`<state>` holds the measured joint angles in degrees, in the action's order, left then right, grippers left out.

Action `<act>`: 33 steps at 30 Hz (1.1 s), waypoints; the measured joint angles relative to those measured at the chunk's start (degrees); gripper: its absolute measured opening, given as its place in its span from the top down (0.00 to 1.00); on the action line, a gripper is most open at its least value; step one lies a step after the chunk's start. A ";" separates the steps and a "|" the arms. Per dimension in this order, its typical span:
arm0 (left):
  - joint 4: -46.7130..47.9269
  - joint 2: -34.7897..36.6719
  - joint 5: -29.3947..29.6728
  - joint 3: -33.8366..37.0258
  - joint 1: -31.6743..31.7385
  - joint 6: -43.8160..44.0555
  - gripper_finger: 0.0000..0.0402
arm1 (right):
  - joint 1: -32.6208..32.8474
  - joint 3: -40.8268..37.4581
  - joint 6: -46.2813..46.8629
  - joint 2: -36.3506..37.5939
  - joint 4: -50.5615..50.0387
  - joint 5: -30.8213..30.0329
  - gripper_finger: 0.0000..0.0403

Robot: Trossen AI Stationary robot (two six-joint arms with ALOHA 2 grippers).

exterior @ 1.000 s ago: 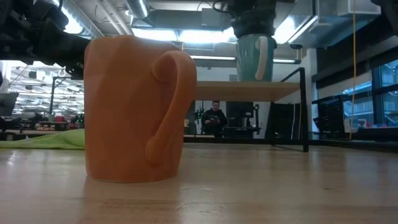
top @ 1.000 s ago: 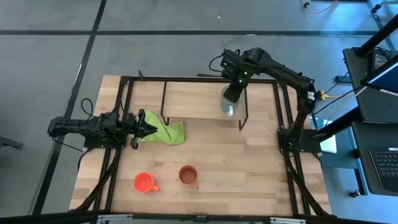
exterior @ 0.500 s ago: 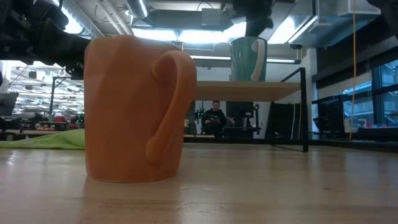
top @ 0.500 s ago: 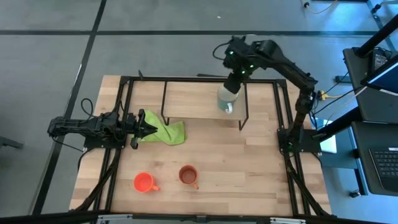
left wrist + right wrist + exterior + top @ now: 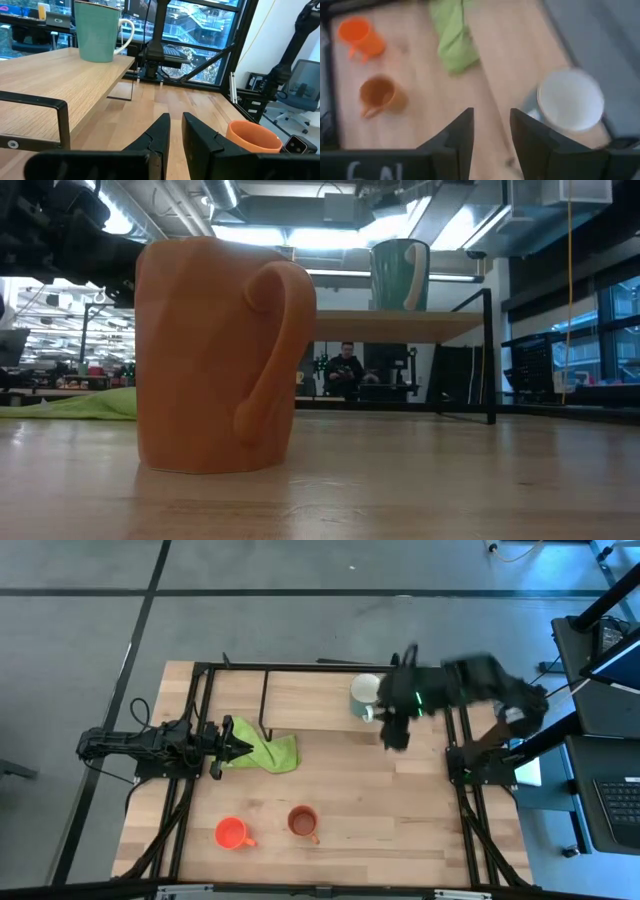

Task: Stack small to large cups/mugs on shelf
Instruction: Put the light orange mug on the shelf

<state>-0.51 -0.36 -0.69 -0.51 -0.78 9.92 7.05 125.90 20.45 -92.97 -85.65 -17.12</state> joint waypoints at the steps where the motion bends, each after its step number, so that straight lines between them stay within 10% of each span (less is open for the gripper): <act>1: 0.00 0.00 0.00 0.02 0.00 0.00 0.89 | 4.05 -1.58 1.91 0.38 2.79 -4.88 0.68; 7: 0.00 -0.01 -0.01 0.00 -0.01 0.02 0.89 | 19.24 -18.51 14.82 0.77 23.70 -24.05 0.68; 18: 0.00 -0.01 0.00 0.00 -0.01 0.02 0.89 | 21.44 -49.21 28.03 4.21 73.74 -25.15 0.68; 26: -0.08 0.00 3.17 0.02 -0.02 -7.95 0.89 | 19.26 -55.41 43.54 3.81 72.92 -8.28 0.68; 33: -0.13 0.00 3.23 0.02 -0.02 -7.10 0.89 | 16.44 -38.21 33.96 -2.48 49.81 -0.66 0.68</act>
<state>-0.64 -0.36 2.54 -0.49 -0.80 2.82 23.50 87.70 54.41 -95.45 -35.84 -17.78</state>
